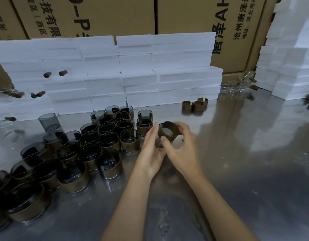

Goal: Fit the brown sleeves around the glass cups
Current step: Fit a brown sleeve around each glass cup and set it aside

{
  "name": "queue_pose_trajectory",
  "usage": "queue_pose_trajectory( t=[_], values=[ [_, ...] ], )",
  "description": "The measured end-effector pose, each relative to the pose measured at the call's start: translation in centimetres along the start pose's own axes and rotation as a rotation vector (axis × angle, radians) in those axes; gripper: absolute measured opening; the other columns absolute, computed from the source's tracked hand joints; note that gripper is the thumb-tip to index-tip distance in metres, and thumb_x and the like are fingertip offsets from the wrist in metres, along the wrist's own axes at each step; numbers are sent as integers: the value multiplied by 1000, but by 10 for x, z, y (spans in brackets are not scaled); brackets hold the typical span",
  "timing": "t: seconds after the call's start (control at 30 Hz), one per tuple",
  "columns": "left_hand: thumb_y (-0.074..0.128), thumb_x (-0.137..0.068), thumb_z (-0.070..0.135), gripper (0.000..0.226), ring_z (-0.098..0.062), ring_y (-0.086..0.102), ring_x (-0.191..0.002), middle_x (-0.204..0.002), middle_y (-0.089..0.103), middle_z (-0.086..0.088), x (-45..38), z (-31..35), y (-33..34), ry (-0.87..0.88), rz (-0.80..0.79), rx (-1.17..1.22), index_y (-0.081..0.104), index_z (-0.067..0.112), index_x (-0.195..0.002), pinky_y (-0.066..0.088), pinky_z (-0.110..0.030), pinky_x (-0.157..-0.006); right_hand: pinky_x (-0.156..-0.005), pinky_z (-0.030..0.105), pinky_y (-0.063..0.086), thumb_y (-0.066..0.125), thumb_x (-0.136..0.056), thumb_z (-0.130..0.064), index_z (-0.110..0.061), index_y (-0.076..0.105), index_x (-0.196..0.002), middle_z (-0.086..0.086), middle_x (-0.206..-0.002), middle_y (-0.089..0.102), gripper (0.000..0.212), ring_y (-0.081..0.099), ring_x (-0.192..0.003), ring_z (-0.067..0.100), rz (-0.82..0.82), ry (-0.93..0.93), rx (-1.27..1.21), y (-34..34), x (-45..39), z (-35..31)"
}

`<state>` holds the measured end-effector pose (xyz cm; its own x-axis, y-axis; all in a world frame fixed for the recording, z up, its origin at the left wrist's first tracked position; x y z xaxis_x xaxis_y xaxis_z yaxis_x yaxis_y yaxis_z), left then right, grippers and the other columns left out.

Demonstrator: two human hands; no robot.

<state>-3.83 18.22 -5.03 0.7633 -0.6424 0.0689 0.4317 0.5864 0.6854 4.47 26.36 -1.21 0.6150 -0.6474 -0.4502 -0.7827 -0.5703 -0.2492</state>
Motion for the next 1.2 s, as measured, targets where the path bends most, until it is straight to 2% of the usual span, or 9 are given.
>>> queue_pose_trajectory(
  t=[0.1,0.27,0.37,0.43,0.5,0.63,0.77,0.97,1.2],
  values=[
    [74,-85,40,75,-35,53,-138,-143,58,-24,5,0,-3,30,12,-42,50,6,-147,37,-52,-120,-90,9,37,66,-75,-55,-38,50,-128,-17,-115,59,58,48,-113,-5,-31,-64,95,1,4,-12],
    [79,-82,30,77,-32,61,-129,-138,62,-24,6,-2,-7,35,15,-32,48,7,-148,39,-52,-118,-88,8,36,77,-76,-40,-41,48,-119,-26,-114,54,52,46,-118,-1,-99,-80,55,3,3,-16],
    [77,-83,28,71,-29,63,-116,-123,64,-20,3,-2,-7,49,0,-15,50,5,-144,39,-55,-118,-92,16,41,76,-71,-45,-38,57,-112,-11,-121,61,46,54,-119,0,-113,108,-271,4,0,-6],
    [77,-83,26,62,-31,64,-115,-119,61,-20,2,-4,-3,44,-32,-31,54,9,-139,44,-56,-114,-82,19,48,75,-74,-49,-28,62,-113,-5,-117,65,46,64,-101,-5,-61,259,-487,0,-2,5],
    [79,-82,25,58,-33,67,-116,-122,66,-20,2,-8,0,23,-47,-94,59,8,-134,49,-55,-109,-76,21,52,74,-86,-50,-21,62,-118,1,-116,70,45,70,-93,1,-46,384,-551,-2,-4,16],
    [80,-82,25,58,-39,64,-124,-131,66,-26,3,-12,3,-4,-59,-193,62,8,-134,54,-54,-103,-90,35,54,65,-90,-59,-14,67,-120,10,-109,76,54,72,-95,17,-167,537,-514,8,-1,34],
    [83,-81,23,60,-43,63,-122,-133,62,-28,2,-10,2,-7,-52,-195,61,6,-134,53,-55,-104,-104,41,52,56,-95,-64,-11,71,-118,9,-109,77,60,72,-106,20,-231,500,-445,9,-4,33],
    [88,-73,20,61,-36,65,-106,-129,66,-25,1,-7,4,14,-23,-243,65,8,-128,56,-54,-99,-80,22,50,37,-102,-65,-24,79,-105,-5,-98,80,59,73,-95,5,-210,382,-297,1,-10,27],
    [81,-72,16,55,-36,69,-105,-119,70,-23,0,-8,4,4,-21,-186,65,8,-124,61,-48,-87,-73,14,50,30,-105,-60,-20,77,-104,-2,-95,79,61,73,-91,4,-129,344,-285,0,-16,34]
  ],
)
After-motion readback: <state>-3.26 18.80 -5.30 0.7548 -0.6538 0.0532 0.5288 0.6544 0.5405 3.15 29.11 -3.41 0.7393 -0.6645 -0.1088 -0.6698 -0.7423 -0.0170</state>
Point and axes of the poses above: each hand's wrist, its own x-axis away from the middle knuckle, its own y-axis out of the palm, z = x × y, the point moved 10 cm from there along -x, towards the middle knuckle
